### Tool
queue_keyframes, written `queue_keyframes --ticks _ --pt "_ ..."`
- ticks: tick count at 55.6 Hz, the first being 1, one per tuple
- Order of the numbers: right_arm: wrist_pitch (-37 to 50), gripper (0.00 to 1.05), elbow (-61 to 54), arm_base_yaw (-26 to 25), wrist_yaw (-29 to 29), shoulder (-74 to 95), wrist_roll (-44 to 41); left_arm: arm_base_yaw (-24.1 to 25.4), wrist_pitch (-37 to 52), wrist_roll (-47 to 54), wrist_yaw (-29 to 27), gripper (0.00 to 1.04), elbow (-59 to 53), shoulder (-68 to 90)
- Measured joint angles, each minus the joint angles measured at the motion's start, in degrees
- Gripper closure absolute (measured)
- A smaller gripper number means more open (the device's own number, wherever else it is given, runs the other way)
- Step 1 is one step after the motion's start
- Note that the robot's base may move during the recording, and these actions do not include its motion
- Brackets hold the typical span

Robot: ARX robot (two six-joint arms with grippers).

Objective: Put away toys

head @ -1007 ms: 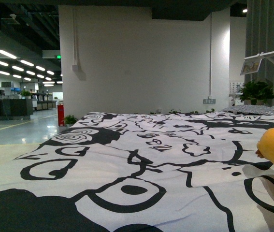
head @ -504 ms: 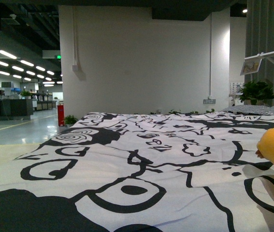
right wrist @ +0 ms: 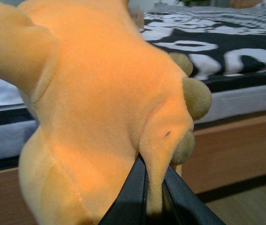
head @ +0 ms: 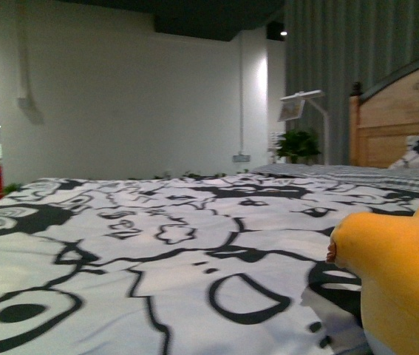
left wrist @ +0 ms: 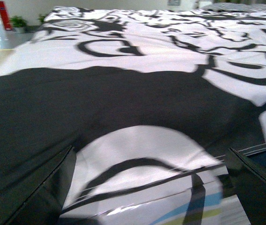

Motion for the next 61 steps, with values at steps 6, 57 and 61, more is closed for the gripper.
queue_keyframes --ticks 6,57,61 --pt "0.0 1.0 0.0 0.0 -0.2 -0.1 0.0 0.0 0.0 0.0 0.0 0.06 0.0 0.0" --pt "-0.2 1.0 0.0 0.0 0.3 0.0 0.0 0.0 0.0 0.0 0.0 0.06 0.0 0.0" --pt "-0.2 1.0 0.0 0.0 0.3 0.0 0.0 0.0 0.0 0.0 0.0 0.06 0.0 0.0"
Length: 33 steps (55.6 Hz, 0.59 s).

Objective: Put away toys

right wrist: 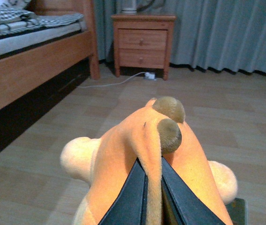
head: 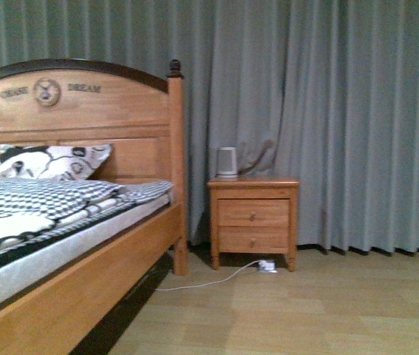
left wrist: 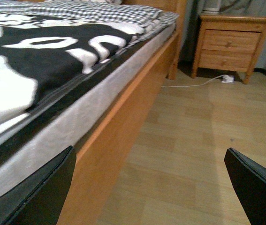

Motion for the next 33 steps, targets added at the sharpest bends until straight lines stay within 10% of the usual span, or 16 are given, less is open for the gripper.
queue_keyframes --ticks 33 --pt "0.0 1.0 0.0 0.0 0.3 0.0 0.0 0.0 0.0 0.0 0.0 0.06 0.0 0.0"
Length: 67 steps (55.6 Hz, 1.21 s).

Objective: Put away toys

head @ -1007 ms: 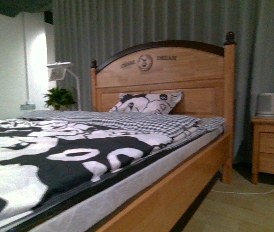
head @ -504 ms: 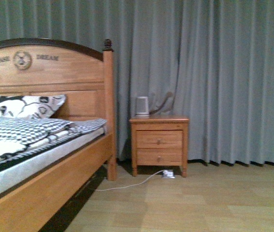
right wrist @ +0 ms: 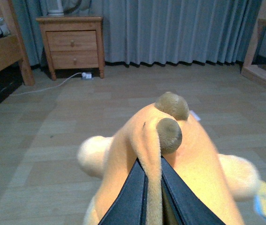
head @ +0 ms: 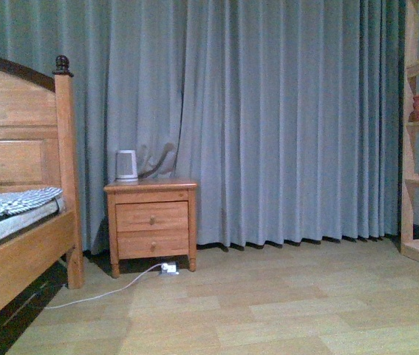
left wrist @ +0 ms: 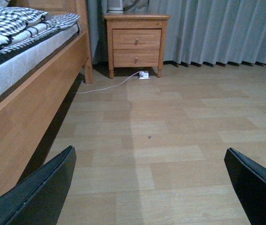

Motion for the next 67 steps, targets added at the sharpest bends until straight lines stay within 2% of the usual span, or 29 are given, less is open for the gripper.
queue_keyframes --ticks 67 --pt "0.0 1.0 0.0 0.0 -0.3 0.0 0.0 0.0 0.0 0.0 0.0 0.06 0.0 0.0"
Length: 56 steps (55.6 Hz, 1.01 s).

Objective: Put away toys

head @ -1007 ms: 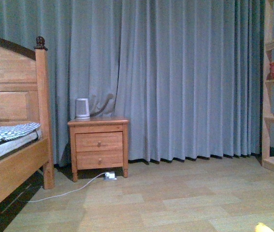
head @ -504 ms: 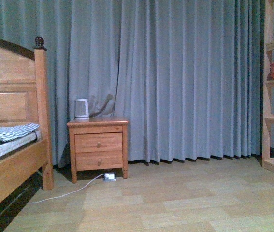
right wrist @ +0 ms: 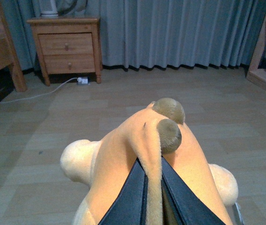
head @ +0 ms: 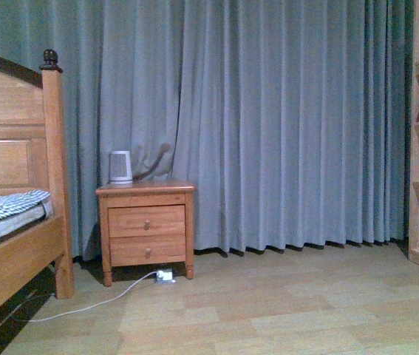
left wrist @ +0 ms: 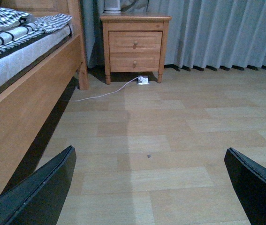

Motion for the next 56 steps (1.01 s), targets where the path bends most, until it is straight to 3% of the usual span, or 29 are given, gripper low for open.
queue_keyframes --ticks 56 --pt "0.0 1.0 0.0 0.0 -0.2 0.0 0.0 0.0 0.0 0.0 0.0 0.06 0.0 0.0"
